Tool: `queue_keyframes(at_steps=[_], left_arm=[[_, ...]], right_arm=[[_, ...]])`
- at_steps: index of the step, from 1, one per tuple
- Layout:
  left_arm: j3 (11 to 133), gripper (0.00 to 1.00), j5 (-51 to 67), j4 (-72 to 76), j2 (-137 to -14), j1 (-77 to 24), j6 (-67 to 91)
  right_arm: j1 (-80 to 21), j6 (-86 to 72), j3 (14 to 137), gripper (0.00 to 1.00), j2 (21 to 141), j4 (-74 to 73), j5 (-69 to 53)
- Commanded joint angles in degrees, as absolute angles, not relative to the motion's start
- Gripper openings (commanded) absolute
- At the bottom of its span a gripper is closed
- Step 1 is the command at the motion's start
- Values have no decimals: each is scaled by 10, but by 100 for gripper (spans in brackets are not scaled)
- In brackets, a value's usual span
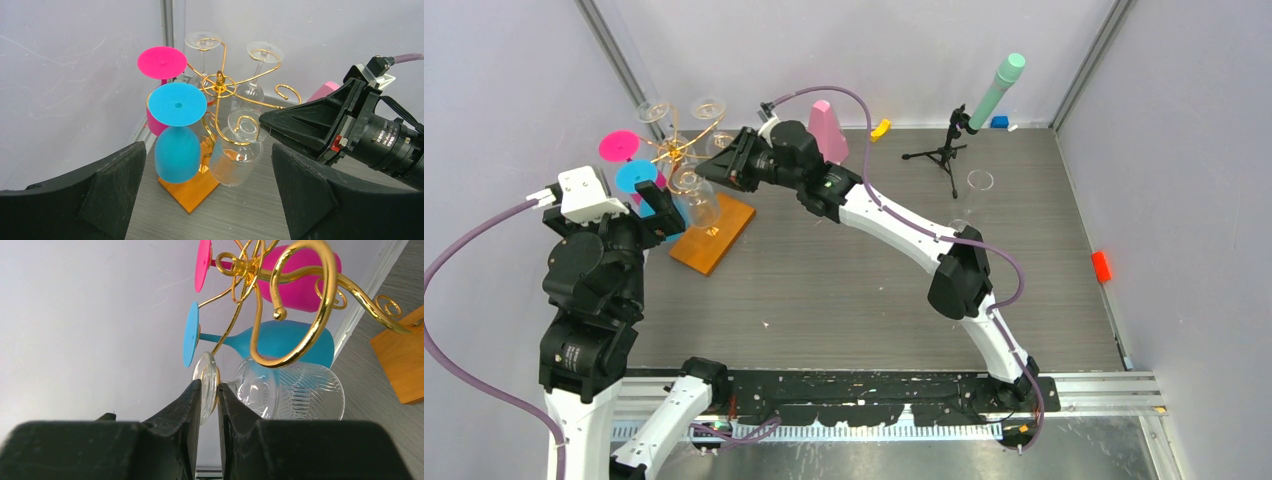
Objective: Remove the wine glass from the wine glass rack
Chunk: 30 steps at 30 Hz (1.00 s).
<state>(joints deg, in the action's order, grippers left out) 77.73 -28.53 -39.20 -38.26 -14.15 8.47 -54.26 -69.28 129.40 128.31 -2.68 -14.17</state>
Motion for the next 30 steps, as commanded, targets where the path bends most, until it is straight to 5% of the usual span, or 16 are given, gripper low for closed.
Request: queue_keyframes(at_steps=[1,30], left_arm=[[776,99,-294,-360,-386,-139,76],[770,99,-297,-357,-385,-139,72]], right_arm=[[-541,-705,1320,24,1276,20,-160],[-539,-718,1371,25,1305,-48,-185]])
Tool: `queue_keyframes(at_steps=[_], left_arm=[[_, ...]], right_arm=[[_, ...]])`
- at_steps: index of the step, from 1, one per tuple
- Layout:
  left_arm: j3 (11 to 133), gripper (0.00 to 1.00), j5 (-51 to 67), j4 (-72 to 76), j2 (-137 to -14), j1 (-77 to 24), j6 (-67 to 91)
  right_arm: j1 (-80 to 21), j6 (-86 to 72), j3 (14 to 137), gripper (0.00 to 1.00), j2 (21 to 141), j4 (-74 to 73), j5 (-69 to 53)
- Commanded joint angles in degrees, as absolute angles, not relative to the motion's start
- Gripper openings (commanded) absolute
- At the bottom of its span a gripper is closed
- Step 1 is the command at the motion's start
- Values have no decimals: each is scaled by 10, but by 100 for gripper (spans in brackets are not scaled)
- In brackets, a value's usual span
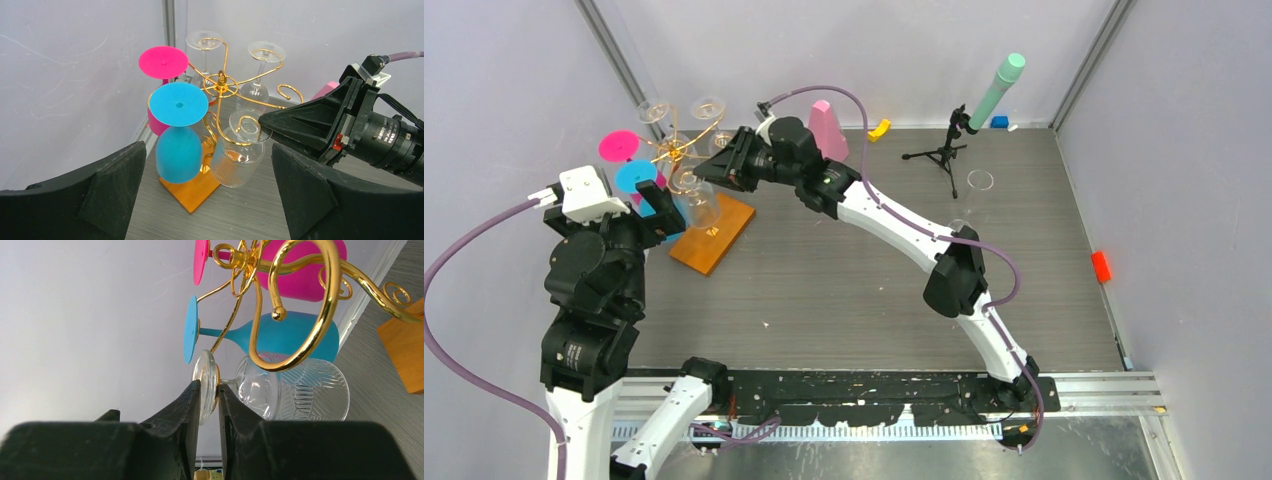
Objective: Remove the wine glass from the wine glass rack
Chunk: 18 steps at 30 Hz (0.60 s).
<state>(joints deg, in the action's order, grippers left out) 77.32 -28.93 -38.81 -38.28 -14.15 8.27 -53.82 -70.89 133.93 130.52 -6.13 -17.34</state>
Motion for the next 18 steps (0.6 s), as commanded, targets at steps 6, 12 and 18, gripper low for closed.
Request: queue_keyframes(at_steps=[6,12,18], left_arm=[[771,99,-298,-357,-385,-139,72],[769,99,-299,-356,-382,-139,71],[767,99,-300,-355,-381,-139,70]], right_arm=[[-538,-719,1366,14,1302,-46,-180],[-538,-690,1365,4,1289,-68,-161],[-538,-711,1349,0,1273,-29,-183]])
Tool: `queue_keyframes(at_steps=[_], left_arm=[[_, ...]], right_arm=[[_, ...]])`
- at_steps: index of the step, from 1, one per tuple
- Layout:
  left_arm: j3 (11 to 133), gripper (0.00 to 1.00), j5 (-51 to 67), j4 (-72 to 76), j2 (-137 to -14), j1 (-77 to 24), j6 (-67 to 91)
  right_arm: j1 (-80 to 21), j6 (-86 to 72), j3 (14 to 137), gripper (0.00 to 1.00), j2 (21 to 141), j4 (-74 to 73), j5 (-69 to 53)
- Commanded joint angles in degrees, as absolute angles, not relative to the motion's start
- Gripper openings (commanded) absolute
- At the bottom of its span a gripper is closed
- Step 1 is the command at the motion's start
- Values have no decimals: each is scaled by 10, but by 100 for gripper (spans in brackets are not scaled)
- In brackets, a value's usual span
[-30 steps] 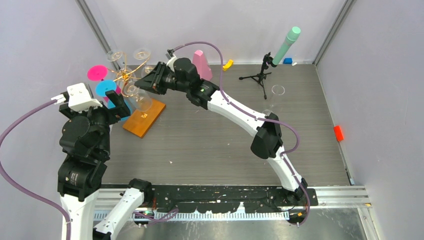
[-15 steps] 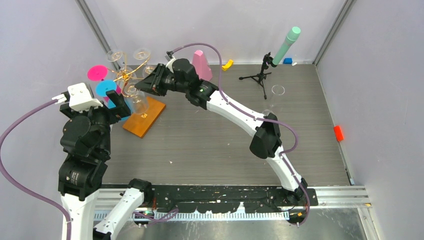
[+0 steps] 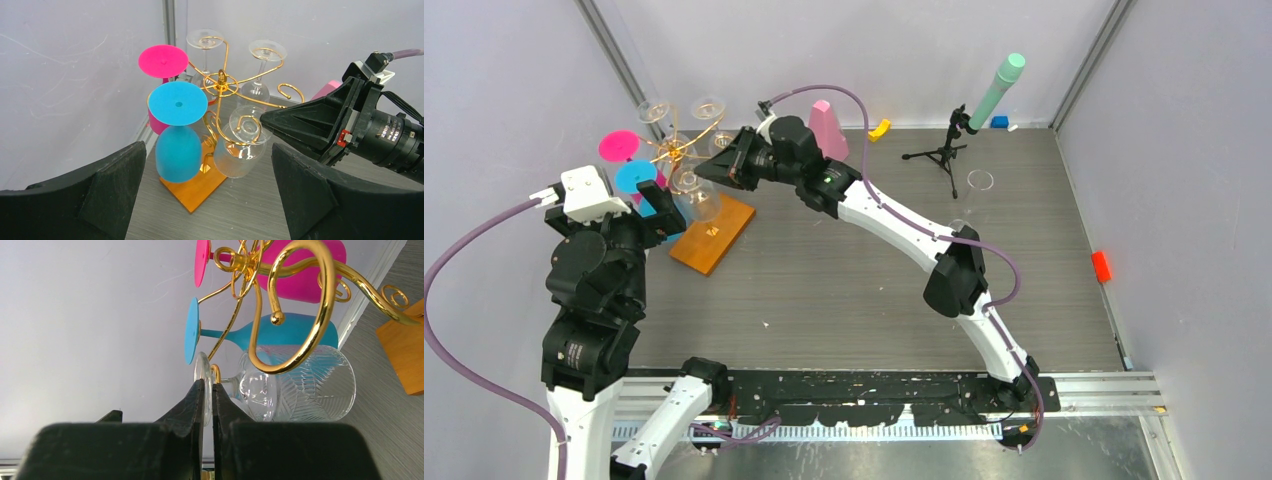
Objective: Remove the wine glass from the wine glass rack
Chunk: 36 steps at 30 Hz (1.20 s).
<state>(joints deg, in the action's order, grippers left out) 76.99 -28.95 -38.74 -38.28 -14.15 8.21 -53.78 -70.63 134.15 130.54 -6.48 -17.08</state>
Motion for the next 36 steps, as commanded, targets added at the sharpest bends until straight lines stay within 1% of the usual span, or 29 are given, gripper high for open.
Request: queue_keyframes(at_steps=[1,8,18,24,31,36], left_arm=[[767,99,-302,-355,-381,-139,70],[766,99,-301,-350,-382,-139,71],[767,99,-300,-350,-382,-139,73],[767,99,-300,-350,-383,-139,75],[766,99,-302,-350,-381,-139,75],[766,99,-304,-348,-381,-139,73]], right_arm=[[-539,-715,1346,0,1270,-24,-188],[-539,-731,1313,0,1237,-3,-196],[-540,-758,1312,0,1239,34,-219],[-543,-760,1332,0,1250,31,-222],[-546,-775,1389,0,1285,16,-224],[-548,-771,1395,0,1287,10,-219]])
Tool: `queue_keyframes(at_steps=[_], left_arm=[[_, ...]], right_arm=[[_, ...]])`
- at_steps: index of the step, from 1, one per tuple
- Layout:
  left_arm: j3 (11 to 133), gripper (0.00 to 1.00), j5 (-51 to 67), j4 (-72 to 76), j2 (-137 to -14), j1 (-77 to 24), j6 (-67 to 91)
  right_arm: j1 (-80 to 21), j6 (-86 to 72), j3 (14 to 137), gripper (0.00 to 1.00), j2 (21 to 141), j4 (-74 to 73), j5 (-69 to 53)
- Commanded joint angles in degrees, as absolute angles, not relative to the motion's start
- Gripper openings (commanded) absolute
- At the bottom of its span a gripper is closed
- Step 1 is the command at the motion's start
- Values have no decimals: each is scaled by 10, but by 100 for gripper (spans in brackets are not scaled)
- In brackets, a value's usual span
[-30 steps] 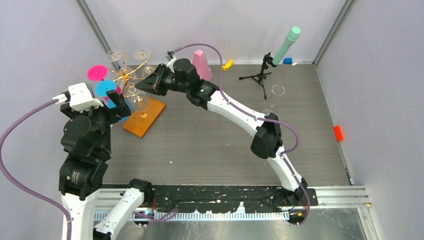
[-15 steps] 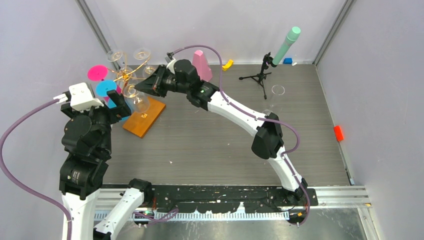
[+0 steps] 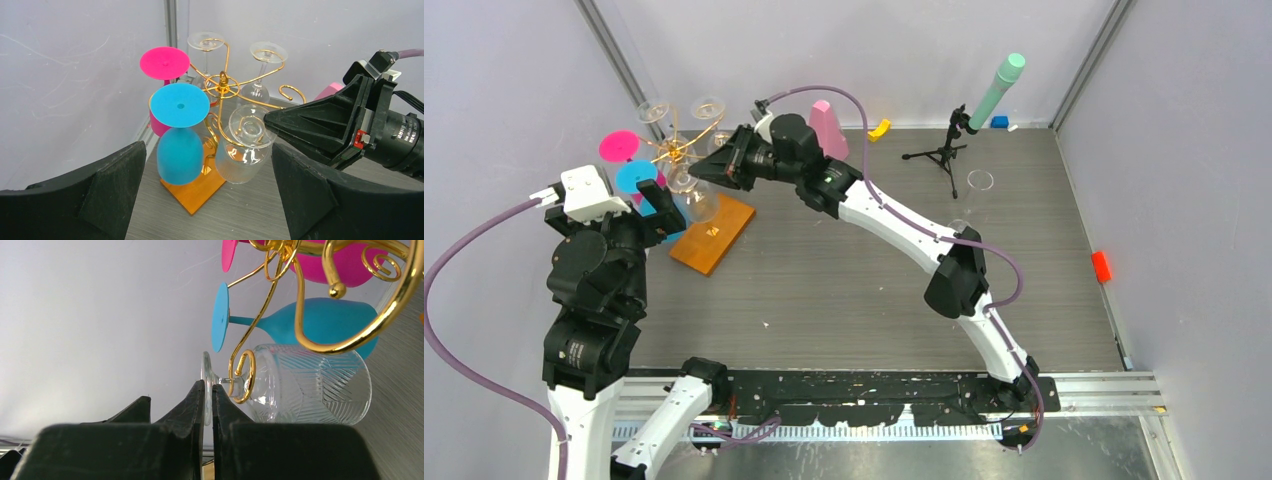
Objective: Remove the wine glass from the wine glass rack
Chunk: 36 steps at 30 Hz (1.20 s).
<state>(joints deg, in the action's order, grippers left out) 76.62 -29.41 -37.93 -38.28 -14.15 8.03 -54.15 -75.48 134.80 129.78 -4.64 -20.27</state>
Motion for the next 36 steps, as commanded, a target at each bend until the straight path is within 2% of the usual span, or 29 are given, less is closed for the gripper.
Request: queue_keyframes(at_steps=[1,15,36], left_arm=[[766,99,-303,-348,-382,-139,73],[764,99,-311,-339,-379,-139,75],[759,99,-316,-338,-373,-139,72]], right_arm=[[-548,-770,1395,0,1287,8,-218],[-556,-770,1417,0,1305,4,-218],[-556,-759,1404,0,1326,67,-150]])
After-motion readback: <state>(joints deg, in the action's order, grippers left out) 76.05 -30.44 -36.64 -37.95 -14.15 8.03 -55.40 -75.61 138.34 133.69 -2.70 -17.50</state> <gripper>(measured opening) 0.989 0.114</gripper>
